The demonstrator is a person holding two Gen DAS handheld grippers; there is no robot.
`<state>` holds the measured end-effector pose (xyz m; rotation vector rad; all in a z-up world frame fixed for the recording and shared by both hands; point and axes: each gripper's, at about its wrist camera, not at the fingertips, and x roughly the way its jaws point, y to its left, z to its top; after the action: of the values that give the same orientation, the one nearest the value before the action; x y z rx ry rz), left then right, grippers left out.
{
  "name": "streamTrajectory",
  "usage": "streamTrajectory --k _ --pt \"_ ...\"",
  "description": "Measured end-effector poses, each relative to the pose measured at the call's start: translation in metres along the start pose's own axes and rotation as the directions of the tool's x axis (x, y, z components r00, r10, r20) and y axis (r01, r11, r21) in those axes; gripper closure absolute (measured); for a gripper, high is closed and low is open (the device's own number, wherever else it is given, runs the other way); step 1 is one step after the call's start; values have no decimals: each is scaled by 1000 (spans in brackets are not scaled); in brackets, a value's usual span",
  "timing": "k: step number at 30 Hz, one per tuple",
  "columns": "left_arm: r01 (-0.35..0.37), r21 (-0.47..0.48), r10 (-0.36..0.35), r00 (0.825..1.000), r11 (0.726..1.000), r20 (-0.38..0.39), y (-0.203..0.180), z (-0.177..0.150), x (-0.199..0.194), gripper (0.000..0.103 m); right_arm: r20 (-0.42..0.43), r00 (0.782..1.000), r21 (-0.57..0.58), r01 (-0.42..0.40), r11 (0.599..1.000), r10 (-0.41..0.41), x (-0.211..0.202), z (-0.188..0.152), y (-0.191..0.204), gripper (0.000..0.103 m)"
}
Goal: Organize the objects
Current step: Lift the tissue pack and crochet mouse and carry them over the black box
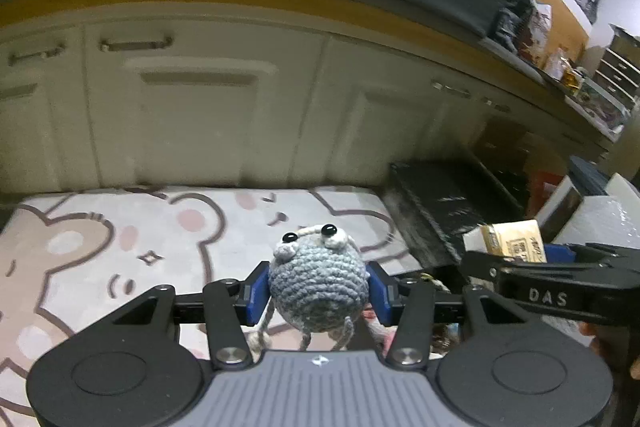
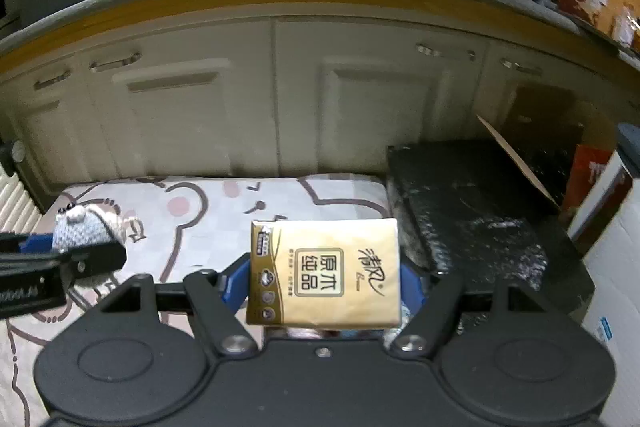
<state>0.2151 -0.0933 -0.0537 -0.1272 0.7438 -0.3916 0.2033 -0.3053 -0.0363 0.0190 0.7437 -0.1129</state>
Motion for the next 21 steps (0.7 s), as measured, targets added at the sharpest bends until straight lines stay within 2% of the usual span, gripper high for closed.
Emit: streamTrajectory --k 6,13,21 --pt "92 -32 -94 994 995 -63 -17 -8 17 52 -38 999 64 36 997 -34 10 -5 -28 29" --pt "170 -50 -176 973 984 -152 -43 -24 44 52 -94 994 116 66 991 -55 22 -12 -55 29" --pt "243 -102 -258 948 965 -187 -64 -37 72 52 -188 981 117 70 991 -47 42 -27 -72 29"
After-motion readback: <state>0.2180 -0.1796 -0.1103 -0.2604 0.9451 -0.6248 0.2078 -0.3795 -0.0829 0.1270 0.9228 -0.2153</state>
